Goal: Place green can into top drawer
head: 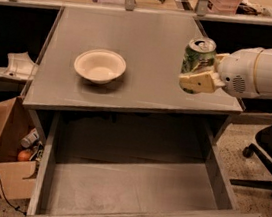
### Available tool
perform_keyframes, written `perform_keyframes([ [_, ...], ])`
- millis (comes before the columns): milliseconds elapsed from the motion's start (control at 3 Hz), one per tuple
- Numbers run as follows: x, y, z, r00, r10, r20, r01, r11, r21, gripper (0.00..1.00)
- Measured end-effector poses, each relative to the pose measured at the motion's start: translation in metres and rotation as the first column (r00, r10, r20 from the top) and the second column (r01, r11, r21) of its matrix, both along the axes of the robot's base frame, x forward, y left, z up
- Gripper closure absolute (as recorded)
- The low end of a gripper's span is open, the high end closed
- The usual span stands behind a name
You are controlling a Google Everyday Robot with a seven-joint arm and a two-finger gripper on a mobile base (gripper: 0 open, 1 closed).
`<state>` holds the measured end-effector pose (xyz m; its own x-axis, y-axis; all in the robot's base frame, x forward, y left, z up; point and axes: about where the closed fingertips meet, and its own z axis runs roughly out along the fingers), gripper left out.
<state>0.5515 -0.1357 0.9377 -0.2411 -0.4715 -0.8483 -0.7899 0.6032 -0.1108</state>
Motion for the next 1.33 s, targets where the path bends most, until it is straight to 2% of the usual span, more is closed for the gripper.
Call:
perform_keyframes([
  [667, -0.003, 0.002, -0.012, 0.9998, -0.014, 0.014, 0.013, 1.0, 0.016, 1.0],
  [1000, -0.046, 0.001, -0.023, 0.9983, -0.056, -0.017, 0.057, 0.997, 0.054, 1.0],
  [1333, -0.043, 0.002, -0.022, 0.998, -0.063, -0.003, 0.063, 0.997, 0.049, 1.0],
])
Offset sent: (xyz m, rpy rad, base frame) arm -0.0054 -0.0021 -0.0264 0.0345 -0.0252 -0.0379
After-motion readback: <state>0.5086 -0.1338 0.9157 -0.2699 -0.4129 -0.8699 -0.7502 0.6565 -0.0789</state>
